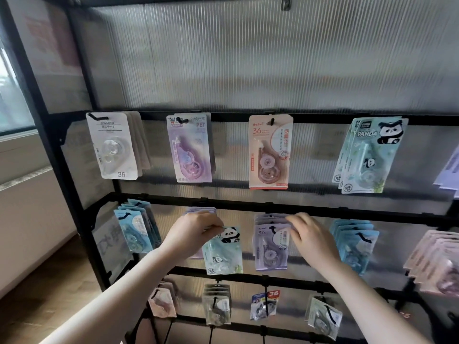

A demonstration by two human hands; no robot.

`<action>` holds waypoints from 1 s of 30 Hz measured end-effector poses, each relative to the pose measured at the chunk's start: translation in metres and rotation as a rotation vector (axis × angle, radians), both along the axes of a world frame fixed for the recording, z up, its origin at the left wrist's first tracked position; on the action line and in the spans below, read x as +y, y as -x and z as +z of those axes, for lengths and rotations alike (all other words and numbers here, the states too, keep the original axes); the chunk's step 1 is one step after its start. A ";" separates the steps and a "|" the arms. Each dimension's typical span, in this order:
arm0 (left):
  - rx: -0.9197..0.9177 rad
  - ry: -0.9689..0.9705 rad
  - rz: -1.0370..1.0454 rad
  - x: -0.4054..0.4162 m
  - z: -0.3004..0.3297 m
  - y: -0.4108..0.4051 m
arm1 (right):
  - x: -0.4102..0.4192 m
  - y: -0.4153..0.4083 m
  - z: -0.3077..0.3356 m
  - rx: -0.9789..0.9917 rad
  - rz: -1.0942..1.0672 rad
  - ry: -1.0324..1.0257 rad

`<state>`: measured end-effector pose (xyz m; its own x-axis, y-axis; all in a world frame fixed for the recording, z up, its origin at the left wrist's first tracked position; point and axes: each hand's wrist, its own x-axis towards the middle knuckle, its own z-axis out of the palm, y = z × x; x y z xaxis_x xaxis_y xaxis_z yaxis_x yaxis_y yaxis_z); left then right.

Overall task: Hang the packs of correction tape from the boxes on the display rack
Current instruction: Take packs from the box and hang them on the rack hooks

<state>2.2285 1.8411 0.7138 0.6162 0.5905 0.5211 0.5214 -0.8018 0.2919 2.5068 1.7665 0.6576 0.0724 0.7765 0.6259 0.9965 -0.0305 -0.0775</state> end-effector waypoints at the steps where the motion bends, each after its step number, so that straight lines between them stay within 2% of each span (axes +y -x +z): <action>1: 0.003 0.009 -0.002 -0.002 0.004 -0.002 | -0.006 -0.001 0.003 -0.005 -0.026 0.004; 8: 0.013 -0.001 -0.023 -0.022 0.033 -0.022 | -0.058 -0.016 0.018 0.055 -0.208 0.072; 16: 0.012 -0.032 -0.028 -0.055 0.071 -0.078 | -0.116 -0.068 0.043 -0.003 -0.360 0.196; 22: -0.065 -0.088 -0.046 -0.090 0.103 -0.149 | -0.142 -0.128 0.053 -0.055 -0.310 0.214; 30: -0.269 -0.132 -0.078 -0.118 0.146 -0.239 | -0.149 -0.191 0.058 -0.078 -0.215 0.243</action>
<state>2.4675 1.7232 0.8600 0.4866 0.4636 0.7405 0.3750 -0.8764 0.3022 2.6976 1.6179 0.7158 0.2097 0.8758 0.4347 0.9679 -0.2489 0.0345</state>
